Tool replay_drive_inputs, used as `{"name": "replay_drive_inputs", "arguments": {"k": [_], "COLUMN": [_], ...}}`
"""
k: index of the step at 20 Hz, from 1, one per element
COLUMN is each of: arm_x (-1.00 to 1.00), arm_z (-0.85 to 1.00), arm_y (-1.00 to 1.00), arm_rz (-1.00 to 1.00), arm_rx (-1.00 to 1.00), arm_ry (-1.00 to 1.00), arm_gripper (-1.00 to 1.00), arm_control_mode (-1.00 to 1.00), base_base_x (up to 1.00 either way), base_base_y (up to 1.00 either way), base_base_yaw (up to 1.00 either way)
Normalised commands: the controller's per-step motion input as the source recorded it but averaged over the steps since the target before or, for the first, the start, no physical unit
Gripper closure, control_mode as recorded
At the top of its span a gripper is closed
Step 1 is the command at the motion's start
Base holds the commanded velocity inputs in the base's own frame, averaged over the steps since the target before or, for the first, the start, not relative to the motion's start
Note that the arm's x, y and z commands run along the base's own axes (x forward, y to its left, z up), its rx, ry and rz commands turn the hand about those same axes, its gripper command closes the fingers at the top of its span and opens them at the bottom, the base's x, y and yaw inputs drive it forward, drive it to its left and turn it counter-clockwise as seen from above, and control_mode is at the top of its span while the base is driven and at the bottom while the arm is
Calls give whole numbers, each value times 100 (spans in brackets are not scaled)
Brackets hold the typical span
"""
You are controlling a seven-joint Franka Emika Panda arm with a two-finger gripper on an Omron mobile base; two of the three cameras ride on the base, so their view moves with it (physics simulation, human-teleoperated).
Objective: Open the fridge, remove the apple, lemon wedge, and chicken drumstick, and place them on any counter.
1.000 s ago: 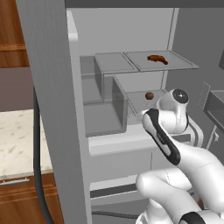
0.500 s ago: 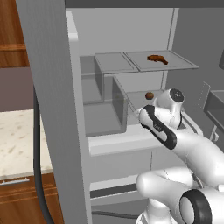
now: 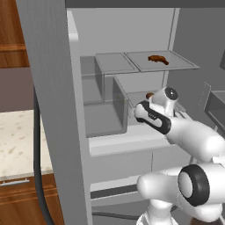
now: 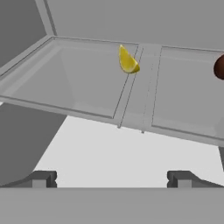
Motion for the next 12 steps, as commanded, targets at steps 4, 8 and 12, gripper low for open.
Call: {"name": "replay_drive_inputs", "arguments": {"k": [4, 8, 12], "arm_x": [53, 51, 48], "arm_z": [0, 0, -10], "arm_y": [0, 0, 4], "arm_rz": [0, 0, 1], "arm_rx": [0, 0, 0], "arm_ry": [6, 3, 0], "arm_gripper": [-100, -100, -100], "arm_control_mode": [-100, -100, -100], "base_base_x": [0, 0, 0], "base_base_y": [0, 0, 0], "base_base_yaw": [0, 0, 0]}}
